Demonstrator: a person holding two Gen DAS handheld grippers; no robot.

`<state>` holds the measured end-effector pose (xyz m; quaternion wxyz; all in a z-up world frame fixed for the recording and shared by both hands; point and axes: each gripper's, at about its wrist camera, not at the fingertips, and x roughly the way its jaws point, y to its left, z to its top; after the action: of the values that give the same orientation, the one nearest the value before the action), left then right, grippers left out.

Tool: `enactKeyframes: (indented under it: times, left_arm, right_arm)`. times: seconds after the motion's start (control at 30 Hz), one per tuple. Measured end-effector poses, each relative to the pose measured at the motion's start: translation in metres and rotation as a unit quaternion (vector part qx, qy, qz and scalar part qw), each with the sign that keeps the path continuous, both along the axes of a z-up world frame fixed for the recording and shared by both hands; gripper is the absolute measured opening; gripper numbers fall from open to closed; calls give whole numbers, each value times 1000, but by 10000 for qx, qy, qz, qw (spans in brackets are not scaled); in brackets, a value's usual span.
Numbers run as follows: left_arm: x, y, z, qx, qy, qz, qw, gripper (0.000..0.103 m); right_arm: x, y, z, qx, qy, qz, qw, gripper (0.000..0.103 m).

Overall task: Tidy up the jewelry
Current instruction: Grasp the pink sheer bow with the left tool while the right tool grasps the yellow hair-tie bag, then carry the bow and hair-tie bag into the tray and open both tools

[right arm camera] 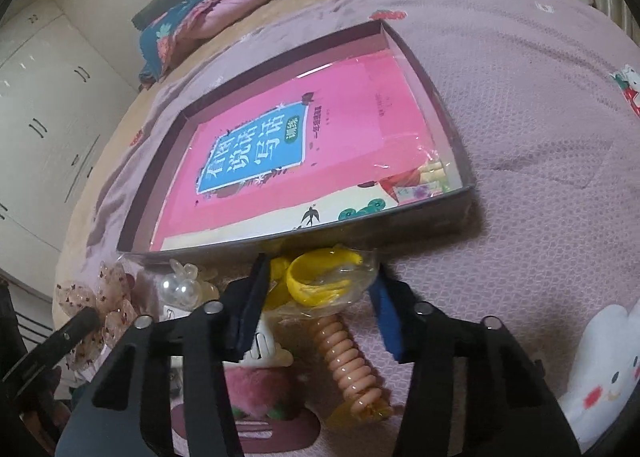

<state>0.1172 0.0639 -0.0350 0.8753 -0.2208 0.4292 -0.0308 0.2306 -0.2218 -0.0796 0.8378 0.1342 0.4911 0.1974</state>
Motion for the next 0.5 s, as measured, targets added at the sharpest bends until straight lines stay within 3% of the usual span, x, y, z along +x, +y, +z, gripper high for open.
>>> enactKeyframes:
  times: [0.5]
  left_arm:
    - [21,-28,41,186,-399,-338,9985,12]
  right_arm:
    - [-36,-52,60,-70,-967,-205,9951,43]
